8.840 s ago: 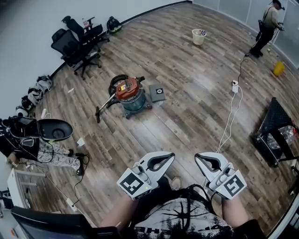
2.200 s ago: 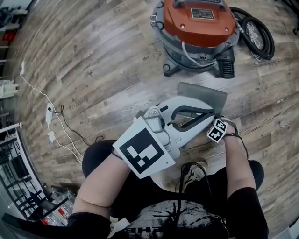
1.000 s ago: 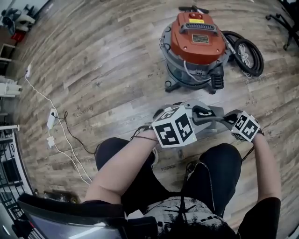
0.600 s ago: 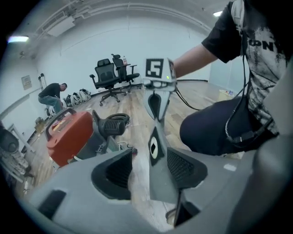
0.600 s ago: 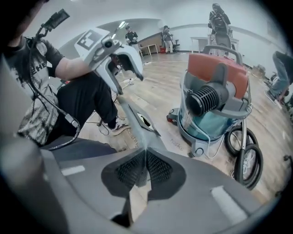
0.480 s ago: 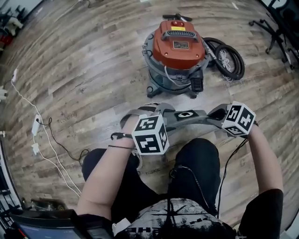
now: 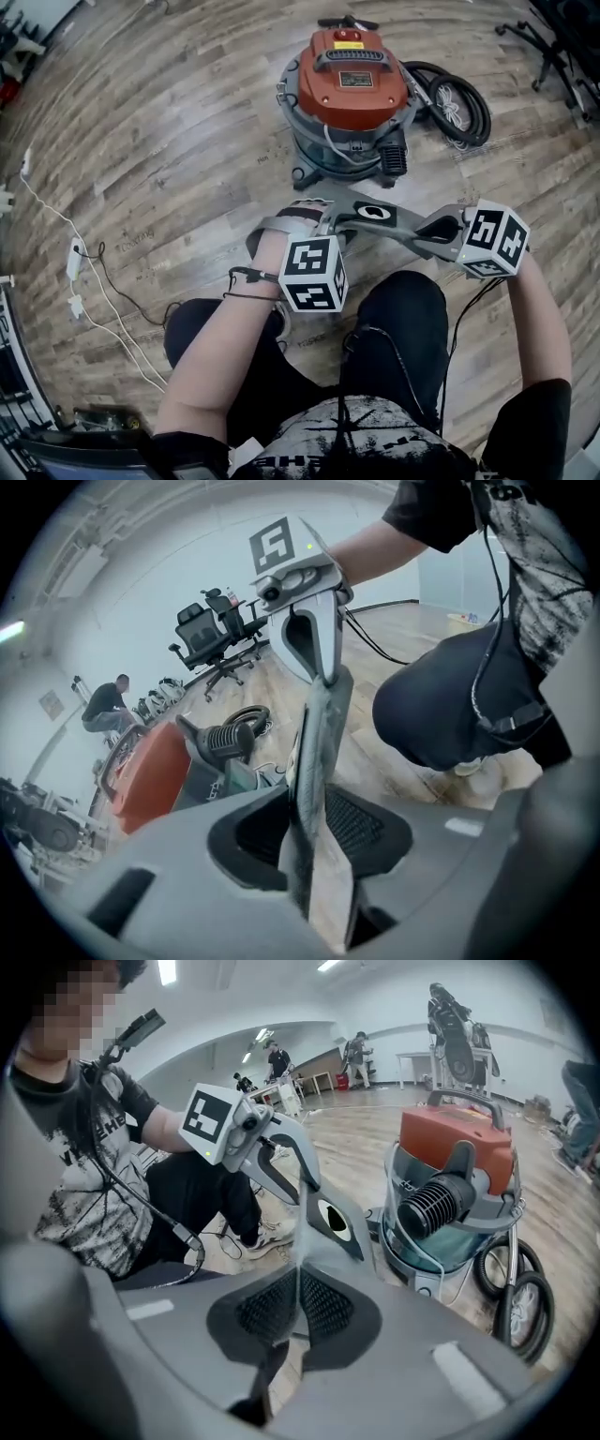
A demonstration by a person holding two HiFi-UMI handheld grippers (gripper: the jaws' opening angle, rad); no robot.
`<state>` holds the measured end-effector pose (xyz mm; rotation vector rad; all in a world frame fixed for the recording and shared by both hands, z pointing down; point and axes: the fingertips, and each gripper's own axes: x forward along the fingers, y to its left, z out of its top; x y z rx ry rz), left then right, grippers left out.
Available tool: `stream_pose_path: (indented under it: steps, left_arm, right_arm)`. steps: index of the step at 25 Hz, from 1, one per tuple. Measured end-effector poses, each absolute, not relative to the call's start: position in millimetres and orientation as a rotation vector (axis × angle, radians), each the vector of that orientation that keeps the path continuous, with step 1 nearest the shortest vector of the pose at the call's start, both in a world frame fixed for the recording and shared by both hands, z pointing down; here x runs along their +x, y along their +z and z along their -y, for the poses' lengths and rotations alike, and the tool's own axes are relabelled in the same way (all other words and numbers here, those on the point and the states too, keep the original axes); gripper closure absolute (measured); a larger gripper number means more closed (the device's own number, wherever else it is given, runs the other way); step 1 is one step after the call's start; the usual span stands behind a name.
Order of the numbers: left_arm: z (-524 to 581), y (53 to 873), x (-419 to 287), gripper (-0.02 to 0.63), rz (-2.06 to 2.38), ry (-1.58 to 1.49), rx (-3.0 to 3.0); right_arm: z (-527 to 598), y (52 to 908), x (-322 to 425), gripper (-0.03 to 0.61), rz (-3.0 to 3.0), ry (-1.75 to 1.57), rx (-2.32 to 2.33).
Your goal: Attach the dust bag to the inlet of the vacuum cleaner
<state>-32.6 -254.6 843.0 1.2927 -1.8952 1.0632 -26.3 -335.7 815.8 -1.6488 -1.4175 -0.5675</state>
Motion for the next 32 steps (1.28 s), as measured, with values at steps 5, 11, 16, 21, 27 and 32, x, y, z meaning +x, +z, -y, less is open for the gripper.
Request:
stream_pose_path:
  steps: [5,11,16,21,27,32]
  left_arm:
    - [258.9,849.0,-33.9,0.562,1.85,1.12,1.322]
    - [265.8,834.4,-35.2,0.584,1.889,1.099,1.344]
    - [267.0,832.7,-37.4,0.586,1.873,1.069,1.321]
    - [274.6,827.0,-44.7,0.586,1.912,1.055,1.309]
    - [292.8,816.3,-46.3,0.586,1.933,1.066,1.349]
    - [291.6,813.9,-55.1,0.583,1.969,1.041,1.334]
  right_arm:
    - [337.3,806.8,-18.5,0.561,1.43,-0.561,-1.66]
    - [347.6,808.0,-35.9,0.555,1.54,-0.578,-1.577]
    - [346.9,799.9,-37.6,0.435,1.625,-0.872,-1.567]
    - [324.2,792.6,-36.9,0.391,1.708,-1.05,-1.55]
    - [330.1,814.3,-56.2,0.495,1.703,-1.258,-1.404]
    - [330.8,815.2,-68.5,0.546,1.743,-1.303,-1.339]
